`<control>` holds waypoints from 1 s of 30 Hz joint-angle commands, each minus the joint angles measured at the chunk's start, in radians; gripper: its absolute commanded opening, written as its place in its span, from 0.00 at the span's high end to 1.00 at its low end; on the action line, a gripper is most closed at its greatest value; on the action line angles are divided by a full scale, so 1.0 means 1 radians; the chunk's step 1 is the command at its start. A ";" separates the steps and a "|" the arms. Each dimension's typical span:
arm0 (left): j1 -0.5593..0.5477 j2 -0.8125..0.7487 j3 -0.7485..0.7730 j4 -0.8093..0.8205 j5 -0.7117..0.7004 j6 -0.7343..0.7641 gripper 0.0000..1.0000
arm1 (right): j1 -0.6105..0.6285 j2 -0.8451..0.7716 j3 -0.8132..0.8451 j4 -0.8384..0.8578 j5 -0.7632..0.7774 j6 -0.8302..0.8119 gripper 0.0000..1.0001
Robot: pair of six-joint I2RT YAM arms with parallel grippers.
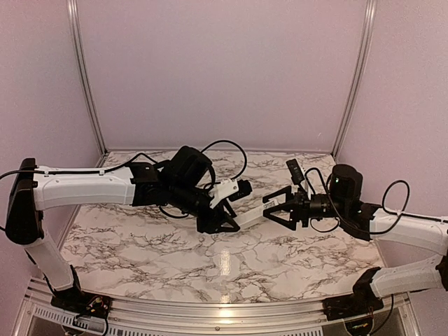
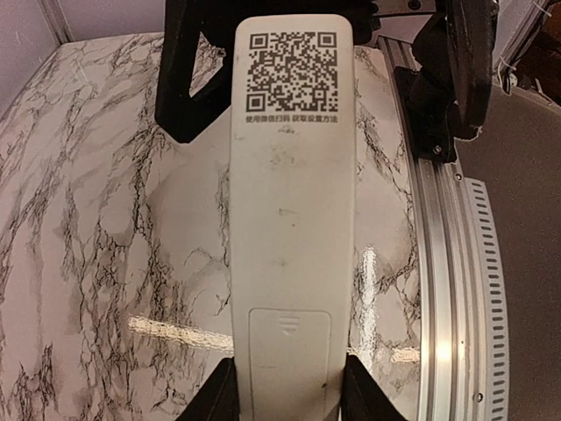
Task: Load the batteries into the remote control
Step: Pass from the left arm to the right
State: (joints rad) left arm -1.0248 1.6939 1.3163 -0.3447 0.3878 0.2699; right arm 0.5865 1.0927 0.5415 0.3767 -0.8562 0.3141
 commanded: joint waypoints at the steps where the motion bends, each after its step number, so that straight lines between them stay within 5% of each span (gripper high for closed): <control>1: -0.001 -0.023 0.038 -0.005 0.067 -0.069 0.82 | -0.005 0.003 0.010 0.060 -0.062 -0.013 0.17; 9: -0.001 -0.036 0.034 0.068 0.099 -0.136 0.83 | 0.024 0.040 0.020 0.140 -0.124 0.019 0.31; 17: -0.001 -0.085 -0.039 0.194 0.116 -0.186 0.84 | 0.030 0.061 0.022 0.214 -0.108 0.073 0.26; 30: -0.001 -0.111 -0.099 0.377 0.126 -0.291 0.85 | 0.043 0.160 0.025 0.501 -0.177 0.278 0.44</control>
State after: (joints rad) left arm -1.0248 1.6093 1.2282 -0.0711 0.4919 0.0277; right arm 0.6102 1.2282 0.5415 0.7841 -0.9989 0.5335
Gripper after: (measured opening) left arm 0.373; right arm 0.584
